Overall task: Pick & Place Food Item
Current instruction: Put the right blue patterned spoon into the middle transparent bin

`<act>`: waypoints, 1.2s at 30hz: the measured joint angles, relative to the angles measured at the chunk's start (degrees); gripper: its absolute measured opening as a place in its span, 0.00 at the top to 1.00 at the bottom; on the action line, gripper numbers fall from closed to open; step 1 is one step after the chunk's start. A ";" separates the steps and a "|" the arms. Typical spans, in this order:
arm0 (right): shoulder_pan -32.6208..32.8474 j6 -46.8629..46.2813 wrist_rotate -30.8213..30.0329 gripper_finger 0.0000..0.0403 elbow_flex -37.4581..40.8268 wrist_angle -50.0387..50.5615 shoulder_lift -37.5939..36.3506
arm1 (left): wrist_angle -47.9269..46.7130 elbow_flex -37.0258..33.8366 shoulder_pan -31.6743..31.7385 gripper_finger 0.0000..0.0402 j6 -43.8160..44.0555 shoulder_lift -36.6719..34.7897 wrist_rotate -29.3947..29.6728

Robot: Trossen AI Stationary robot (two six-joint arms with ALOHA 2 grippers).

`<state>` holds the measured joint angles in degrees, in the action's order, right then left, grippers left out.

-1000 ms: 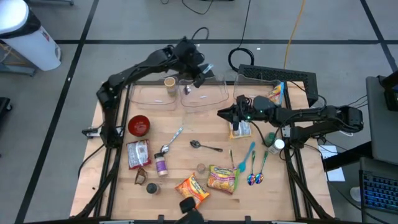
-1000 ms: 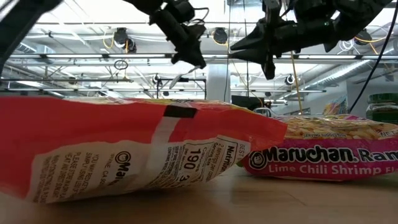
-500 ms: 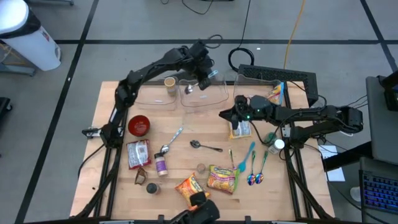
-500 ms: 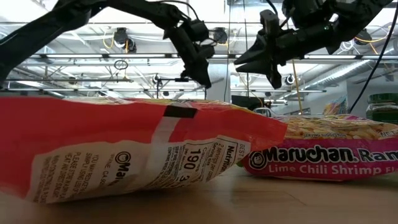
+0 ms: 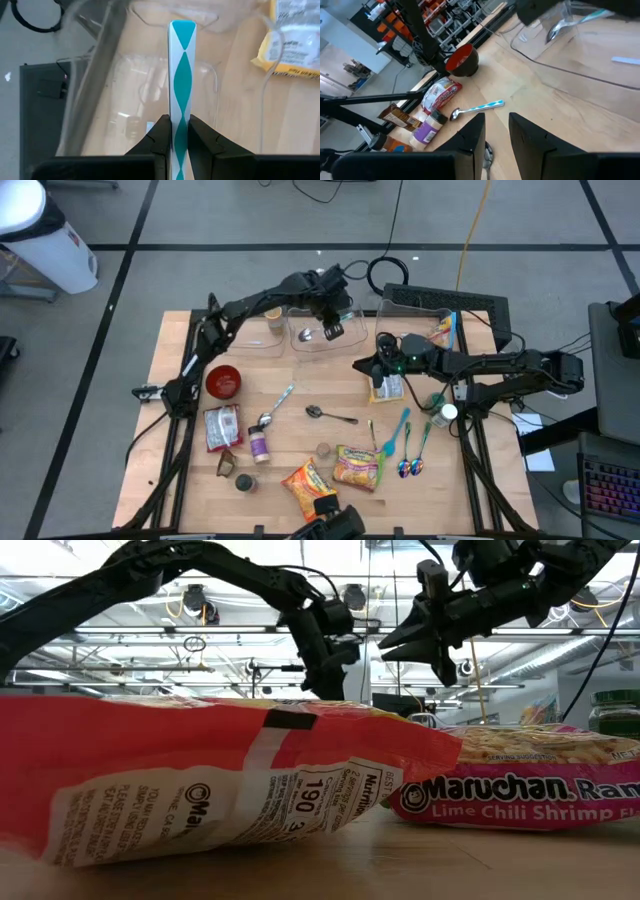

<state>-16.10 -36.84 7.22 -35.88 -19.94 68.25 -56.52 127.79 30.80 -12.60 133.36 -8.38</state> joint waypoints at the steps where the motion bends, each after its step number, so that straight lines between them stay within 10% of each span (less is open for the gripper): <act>1: 0.00 -0.02 0.01 0.81 0.00 0.21 0.00 | -0.07 0.00 -0.05 0.90 -0.02 0.47 0.00; 36: 0.02 0.19 -0.17 0.81 0.00 3.12 0.00 | -0.52 -0.07 -1.54 0.87 -0.51 6.10 2.53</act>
<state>-16.08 -36.64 7.05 -35.88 -16.82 68.25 -57.04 127.72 29.26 -13.11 139.46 -5.85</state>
